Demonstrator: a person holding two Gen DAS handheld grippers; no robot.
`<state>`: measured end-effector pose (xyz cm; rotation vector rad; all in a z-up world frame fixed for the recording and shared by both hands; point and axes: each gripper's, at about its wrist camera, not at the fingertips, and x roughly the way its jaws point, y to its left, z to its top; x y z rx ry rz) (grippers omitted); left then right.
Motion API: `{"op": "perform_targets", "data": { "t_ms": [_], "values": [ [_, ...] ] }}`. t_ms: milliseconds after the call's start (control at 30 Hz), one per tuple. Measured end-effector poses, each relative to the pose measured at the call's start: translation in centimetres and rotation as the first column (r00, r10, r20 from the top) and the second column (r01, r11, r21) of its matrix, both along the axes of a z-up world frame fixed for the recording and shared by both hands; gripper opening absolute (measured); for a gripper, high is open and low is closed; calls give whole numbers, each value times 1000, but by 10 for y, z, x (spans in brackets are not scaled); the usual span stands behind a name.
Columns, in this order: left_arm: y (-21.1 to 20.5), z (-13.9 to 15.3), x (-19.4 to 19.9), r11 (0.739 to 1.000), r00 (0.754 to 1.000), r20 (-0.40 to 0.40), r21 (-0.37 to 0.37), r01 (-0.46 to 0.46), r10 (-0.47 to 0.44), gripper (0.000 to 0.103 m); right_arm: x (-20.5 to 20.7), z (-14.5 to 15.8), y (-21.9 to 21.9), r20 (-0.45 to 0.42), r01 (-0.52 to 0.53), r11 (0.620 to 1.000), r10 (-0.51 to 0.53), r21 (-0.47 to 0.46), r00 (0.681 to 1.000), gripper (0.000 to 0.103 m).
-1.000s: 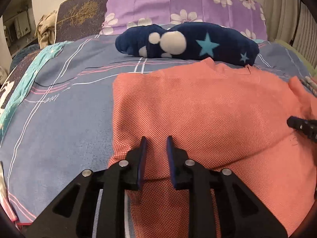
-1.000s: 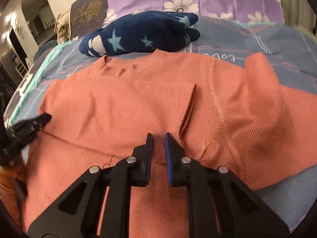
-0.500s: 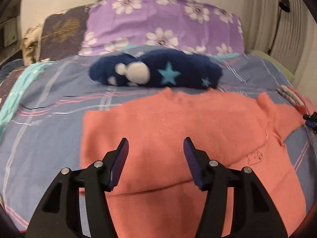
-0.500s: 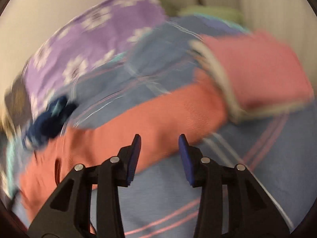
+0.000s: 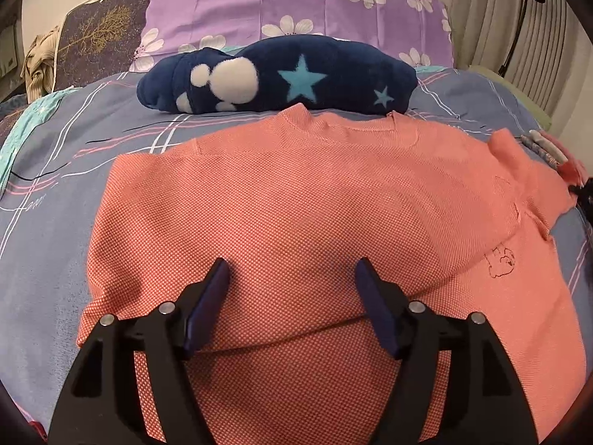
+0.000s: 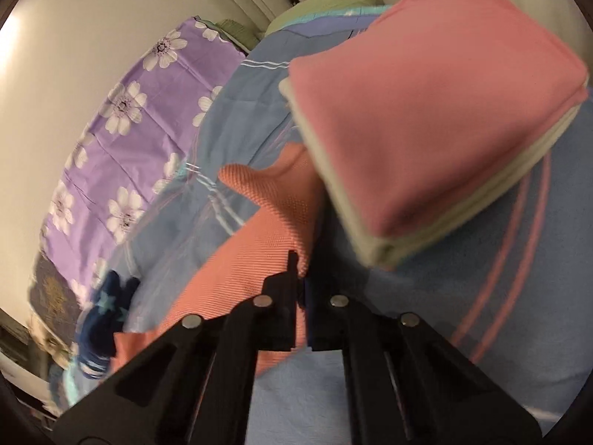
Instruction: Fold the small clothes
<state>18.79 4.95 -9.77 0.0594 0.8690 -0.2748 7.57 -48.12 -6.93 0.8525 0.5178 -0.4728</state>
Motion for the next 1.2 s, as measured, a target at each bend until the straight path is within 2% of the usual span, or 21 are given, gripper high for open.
{"op": "perform_targets", "data": {
  "t_ms": [67,167,233,333,400,433,467,567,733,833,900,933,1033,1100,1167,1200],
  "values": [
    [0,0,0,1000,1000,-1,-8,0,0,72,11,19,23,61,-82,996,83,-27,995,3],
    [0,0,1,1000,1000,0,-8,-1,1,72,38,50,86,130,-283,953,296,-110,946,3],
    [0,0,1,1000,1000,-1,-10,0,0,72,54,66,149,145,-456,873,481,-175,865,3],
    [2,1,1,1000,1000,-1,-25,0,0,72,63,66,231,123,-661,718,692,-218,711,3],
    [4,1,1,999,1000,-2,-41,1,-1,73,66,49,281,45,-771,597,796,-221,604,3],
    [5,1,1,999,1000,-3,-49,2,-2,73,68,34,302,-19,-809,544,827,-220,562,3],
    [6,1,0,998,1000,-4,-59,3,-3,73,69,18,317,-83,-835,504,843,-221,531,3],
    [9,1,1,996,1000,-7,-87,6,-6,73,71,-18,335,-214,-872,448,848,-199,485,8],
    [19,5,0,987,1000,-3,-163,2,-3,73,68,-24,327,-191,-870,462,851,-171,489,8],
    [27,15,-1,948,999,-28,-319,9,-19,73,59,-23,326,-192,-860,471,842,-197,505,8],
    [18,22,-1,930,997,-45,-365,48,-69,68,58,-23,324,-173,-847,495,832,-194,526,8],
    [14,24,-1,929,995,-44,-365,64,-86,67,59,-25,321,-161,-841,511,828,-178,537,8],
    [-9,31,-2,933,988,-38,-337,128,-150,65,58,-31,296,-70,-818,571,815,-75,575,8],
    [-23,30,1,931,983,-54,-334,148,-175,65,60,-43,276,16,-797,603,797,43,604,6],
    [-30,28,3,928,980,-71,-342,150,-185,65,63,-55,262,80,-781,607,780,146,621,2],
    [-33,25,5,924,978,-83,-353,149,-189,65,64,-56,261,88,-780,605,778,159,622,1]
  ]
}}
